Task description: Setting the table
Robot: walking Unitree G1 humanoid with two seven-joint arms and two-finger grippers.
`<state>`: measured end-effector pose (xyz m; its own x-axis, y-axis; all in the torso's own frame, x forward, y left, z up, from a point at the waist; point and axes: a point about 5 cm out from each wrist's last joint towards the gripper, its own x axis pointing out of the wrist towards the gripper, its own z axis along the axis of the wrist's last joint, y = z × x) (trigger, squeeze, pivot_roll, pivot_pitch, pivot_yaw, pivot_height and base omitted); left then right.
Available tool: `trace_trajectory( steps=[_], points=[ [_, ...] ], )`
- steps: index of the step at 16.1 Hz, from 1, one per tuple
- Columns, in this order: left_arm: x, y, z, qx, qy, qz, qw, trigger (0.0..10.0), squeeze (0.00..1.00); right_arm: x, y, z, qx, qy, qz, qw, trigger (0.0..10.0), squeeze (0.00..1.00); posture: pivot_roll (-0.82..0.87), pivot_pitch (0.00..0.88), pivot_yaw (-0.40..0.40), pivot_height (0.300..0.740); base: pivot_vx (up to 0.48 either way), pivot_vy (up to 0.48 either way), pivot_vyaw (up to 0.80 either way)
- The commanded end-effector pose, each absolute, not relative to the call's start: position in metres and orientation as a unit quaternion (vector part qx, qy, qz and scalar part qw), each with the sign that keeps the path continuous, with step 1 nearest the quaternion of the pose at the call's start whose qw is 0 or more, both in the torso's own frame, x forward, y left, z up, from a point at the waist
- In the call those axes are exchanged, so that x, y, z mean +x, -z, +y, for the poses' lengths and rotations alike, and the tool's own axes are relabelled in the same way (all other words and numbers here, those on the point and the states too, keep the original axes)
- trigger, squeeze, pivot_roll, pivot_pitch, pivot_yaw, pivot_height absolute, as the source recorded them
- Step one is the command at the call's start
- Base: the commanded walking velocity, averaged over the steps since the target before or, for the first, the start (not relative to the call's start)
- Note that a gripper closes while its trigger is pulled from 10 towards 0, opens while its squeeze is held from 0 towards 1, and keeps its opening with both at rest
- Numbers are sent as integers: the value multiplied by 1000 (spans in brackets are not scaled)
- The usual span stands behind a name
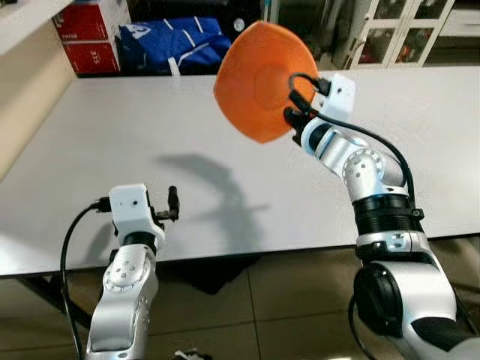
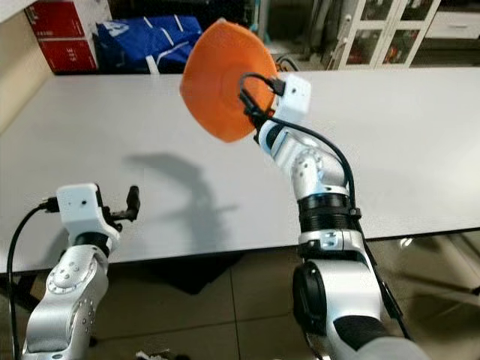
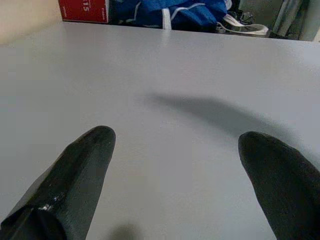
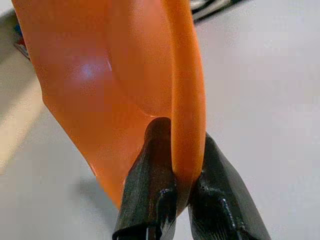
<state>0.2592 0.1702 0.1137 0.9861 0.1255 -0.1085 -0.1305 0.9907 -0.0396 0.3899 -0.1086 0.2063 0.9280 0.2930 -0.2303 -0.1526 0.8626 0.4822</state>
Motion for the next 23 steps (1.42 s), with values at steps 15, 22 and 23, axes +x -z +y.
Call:
trace_trajectory(
  steps=[15,22,23],
  points=[
    [261,-122,161,-16,-27,68,997,10000,1000,388,-169,-114,329,-45,266,905,10000,0,-116,0,15,740,0,0,0],
    [275,-137,159,-53,17,33,998,10000,0,373,-213,-99,41,-157,47,986,10000,0,-125,0,14,740,0,0,0],
    [278,-140,157,-73,28,27,997,10000,0,364,-212,-93,-29,-170,6,985,10000,0,-125,0,15,740,0,0,0]
  ],
)
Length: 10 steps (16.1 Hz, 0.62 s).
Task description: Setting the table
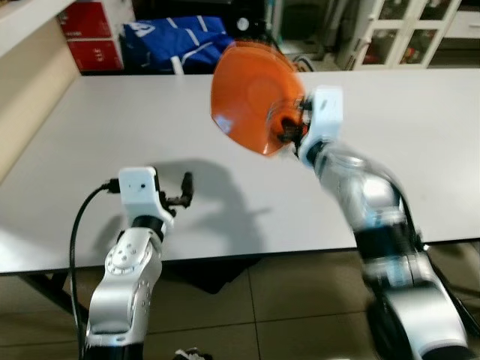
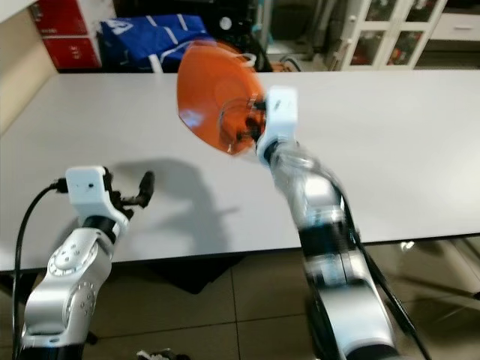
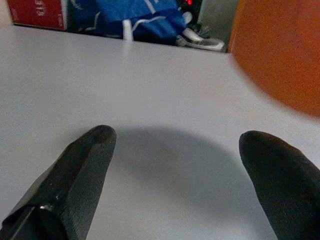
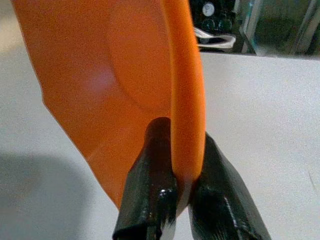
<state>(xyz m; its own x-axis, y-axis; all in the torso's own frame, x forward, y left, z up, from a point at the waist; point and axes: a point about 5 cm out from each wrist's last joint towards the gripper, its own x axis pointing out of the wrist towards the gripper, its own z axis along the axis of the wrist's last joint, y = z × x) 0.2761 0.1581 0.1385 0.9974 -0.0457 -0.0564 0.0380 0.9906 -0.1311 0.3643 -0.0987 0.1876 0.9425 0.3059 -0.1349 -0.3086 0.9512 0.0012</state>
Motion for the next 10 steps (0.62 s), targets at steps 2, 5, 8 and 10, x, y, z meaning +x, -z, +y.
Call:
trace_trajectory(
  steps=[2,5,8,10],
  points=[
    [287,-147,160,-114,34,12,993,10000,0,351,-205,-88,-67,-196,-10,978,10000,0,-128,0,17,740,0,0,0],
    [298,-153,163,-182,46,-3,982,10000,0,345,-198,-88,-29,-212,14,977,10000,0,-136,0,18,740,0,0,0],
    [304,-159,159,-174,76,-15,982,10000,0,342,-198,-87,-29,-224,5,974,10000,0,-145,0,18,740,0,0,0],
    [304,-163,158,-128,99,-19,987,10000,0,339,-198,-87,-44,-231,-4,972,10000,0,-146,0,19,740,0,0,0]
  ],
)
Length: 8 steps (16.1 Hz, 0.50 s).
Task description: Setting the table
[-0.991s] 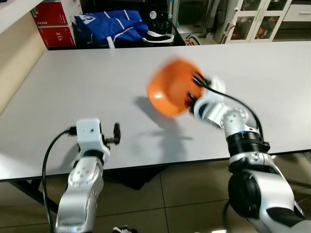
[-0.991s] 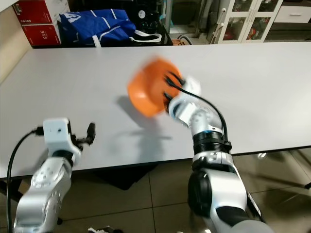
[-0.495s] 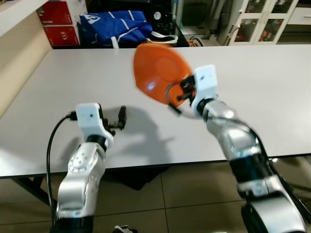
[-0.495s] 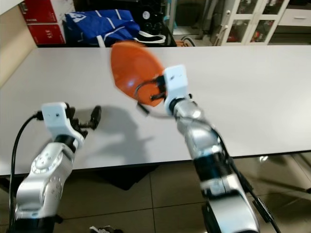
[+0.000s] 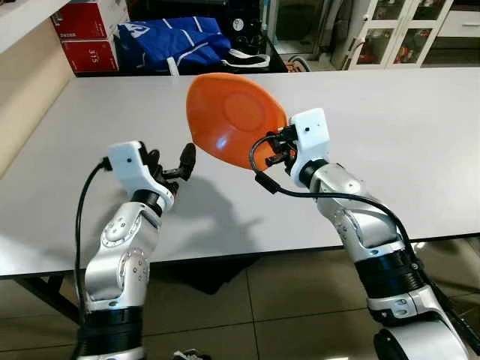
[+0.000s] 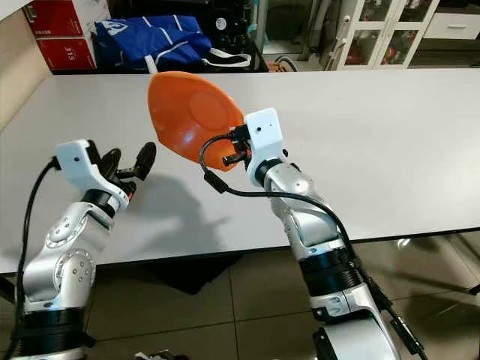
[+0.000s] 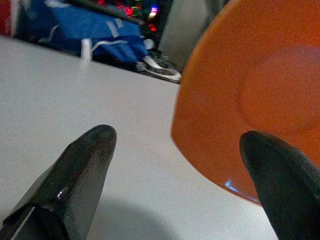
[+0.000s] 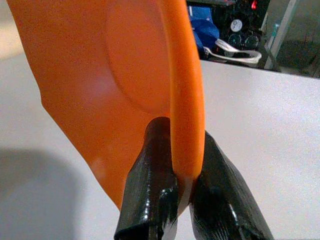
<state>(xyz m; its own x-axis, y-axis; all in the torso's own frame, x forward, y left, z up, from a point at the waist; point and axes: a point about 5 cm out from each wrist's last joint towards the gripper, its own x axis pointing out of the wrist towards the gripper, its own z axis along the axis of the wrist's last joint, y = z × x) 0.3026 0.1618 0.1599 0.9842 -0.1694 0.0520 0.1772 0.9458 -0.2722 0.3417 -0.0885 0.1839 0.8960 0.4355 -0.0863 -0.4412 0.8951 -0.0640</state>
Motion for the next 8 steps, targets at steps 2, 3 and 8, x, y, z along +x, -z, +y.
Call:
trace_trajectory(
  steps=[2,3,8],
  points=[
    [303,-164,165,-58,132,-22,989,10000,0,336,-196,-90,-57,-241,-8,969,10000,0,-145,0,20,740,0,0,0],
    [304,-167,172,-53,141,-20,988,10000,0,335,-194,-90,-42,-254,3,966,10000,0,-141,0,22,740,0,0,0],
    [307,-178,171,-106,151,-32,982,10000,0,335,-183,-89,129,-274,100,948,10000,0,-144,0,22,740,0,0,0]
  ],
)
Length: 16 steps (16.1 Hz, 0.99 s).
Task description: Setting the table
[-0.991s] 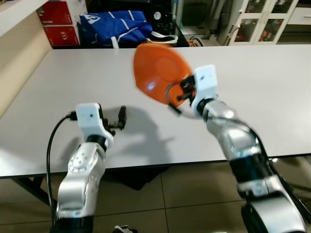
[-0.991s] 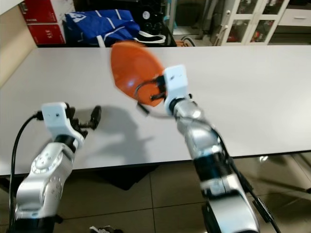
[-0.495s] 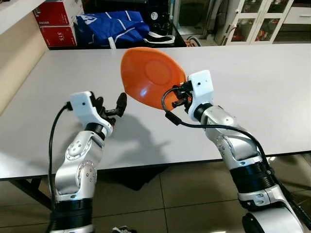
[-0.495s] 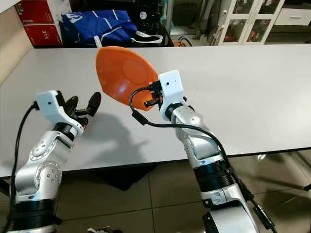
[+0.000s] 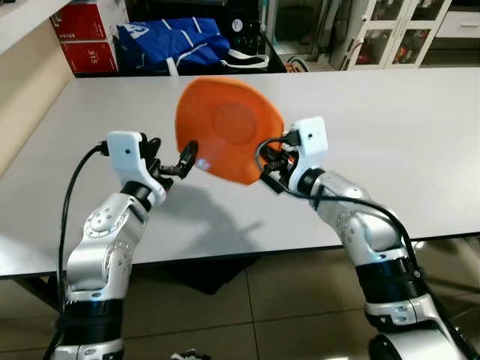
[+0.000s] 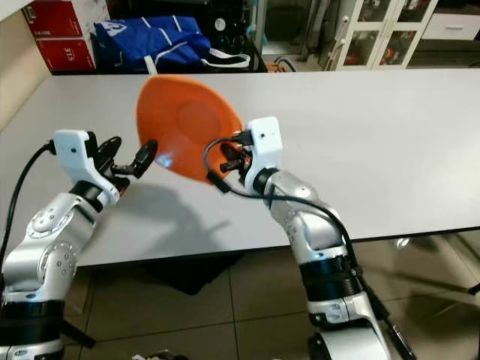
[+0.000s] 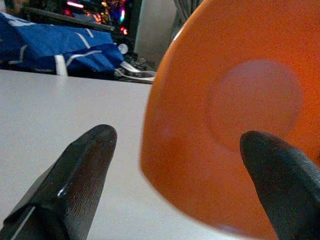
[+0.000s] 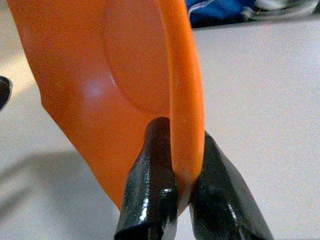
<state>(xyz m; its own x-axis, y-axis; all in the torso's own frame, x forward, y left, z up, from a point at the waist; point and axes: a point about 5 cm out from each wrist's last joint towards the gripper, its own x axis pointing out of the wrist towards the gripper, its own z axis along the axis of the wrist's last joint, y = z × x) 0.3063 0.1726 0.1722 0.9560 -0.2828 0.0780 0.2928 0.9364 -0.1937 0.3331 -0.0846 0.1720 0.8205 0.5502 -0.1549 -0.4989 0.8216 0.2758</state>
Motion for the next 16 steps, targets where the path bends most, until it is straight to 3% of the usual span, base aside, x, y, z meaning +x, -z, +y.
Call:
trace_trajectory(
  steps=[1,4,10,16],
  points=[
    [306,-178,168,-110,153,-32,982,10000,0,337,-182,-89,155,-271,115,943,10000,0,-143,0,19,740,0,0,0],
    [301,-176,161,-139,159,-33,977,10000,0,357,-176,-97,256,-218,180,924,10000,0,-142,0,15,740,0,0,0],
    [291,-172,163,-237,118,-26,964,10000,0,368,-158,-110,376,-132,247,883,10000,0,-124,0,5,740,0,0,0],
    [286,-148,157,-292,83,15,953,10000,0,375,-159,-113,429,-103,275,854,10000,0,-133,0,-7,740,0,0,0]
  ],
)
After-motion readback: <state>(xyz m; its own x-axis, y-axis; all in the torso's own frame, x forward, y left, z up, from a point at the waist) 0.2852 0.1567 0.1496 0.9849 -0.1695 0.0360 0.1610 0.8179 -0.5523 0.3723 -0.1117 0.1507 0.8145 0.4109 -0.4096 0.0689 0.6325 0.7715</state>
